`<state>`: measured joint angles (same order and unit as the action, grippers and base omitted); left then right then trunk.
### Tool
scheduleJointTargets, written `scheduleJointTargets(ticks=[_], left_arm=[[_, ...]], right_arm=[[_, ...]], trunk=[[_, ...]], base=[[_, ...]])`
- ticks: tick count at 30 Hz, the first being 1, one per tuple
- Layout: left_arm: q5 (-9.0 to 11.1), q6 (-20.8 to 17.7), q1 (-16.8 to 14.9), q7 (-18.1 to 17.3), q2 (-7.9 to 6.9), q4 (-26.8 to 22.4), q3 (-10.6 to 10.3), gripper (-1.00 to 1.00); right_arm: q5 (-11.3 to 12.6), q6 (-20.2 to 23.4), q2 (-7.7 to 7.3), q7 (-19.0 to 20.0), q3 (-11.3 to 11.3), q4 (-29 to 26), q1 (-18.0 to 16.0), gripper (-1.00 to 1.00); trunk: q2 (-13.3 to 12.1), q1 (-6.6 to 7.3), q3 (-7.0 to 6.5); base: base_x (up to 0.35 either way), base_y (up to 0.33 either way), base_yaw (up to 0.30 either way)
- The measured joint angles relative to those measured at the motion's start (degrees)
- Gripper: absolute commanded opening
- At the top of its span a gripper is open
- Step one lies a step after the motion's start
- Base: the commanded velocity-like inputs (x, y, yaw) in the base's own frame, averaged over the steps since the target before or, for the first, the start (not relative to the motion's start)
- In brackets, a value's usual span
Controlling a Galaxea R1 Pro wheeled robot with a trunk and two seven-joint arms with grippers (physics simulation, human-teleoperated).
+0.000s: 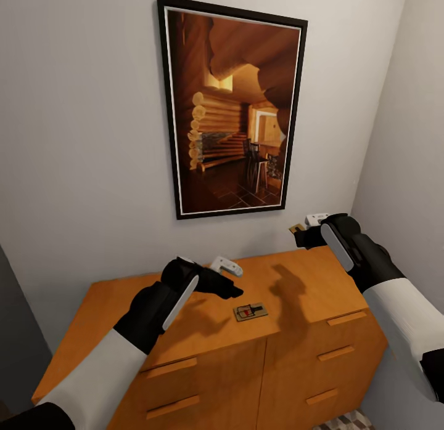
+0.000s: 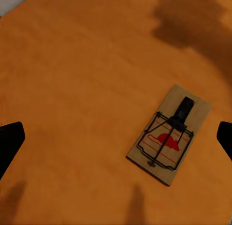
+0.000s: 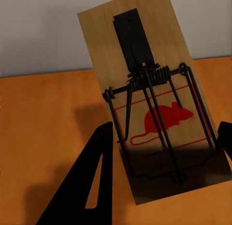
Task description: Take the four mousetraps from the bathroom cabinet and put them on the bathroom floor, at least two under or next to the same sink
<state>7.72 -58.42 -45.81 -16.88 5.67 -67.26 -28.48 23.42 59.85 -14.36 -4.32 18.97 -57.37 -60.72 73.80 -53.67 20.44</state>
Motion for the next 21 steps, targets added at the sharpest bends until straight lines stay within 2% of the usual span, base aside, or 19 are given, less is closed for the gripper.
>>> scheduleJointTargets(ticks=[6,21], left_arm=[[-0.1,0.01,-1.29,-0.04,1.03,1.28,-0.01,1.0],[-0.14,0.18,-1.63,-0.11,2.88,2.22,-0.03,1.0]], right_arm=[[0.02,0.0,0.01,-0.02,0.03,-0.05,-0.01,-1.0],[0.04,0.0,0.04,0.02,0.08,-0.06,-0.02,-1.0]], trunk=[[0.0,0.0,0.0],[0.0,0.0,0.0]], base=[[0.0,0.0,0.0],[0.0,0.0,0.0]])
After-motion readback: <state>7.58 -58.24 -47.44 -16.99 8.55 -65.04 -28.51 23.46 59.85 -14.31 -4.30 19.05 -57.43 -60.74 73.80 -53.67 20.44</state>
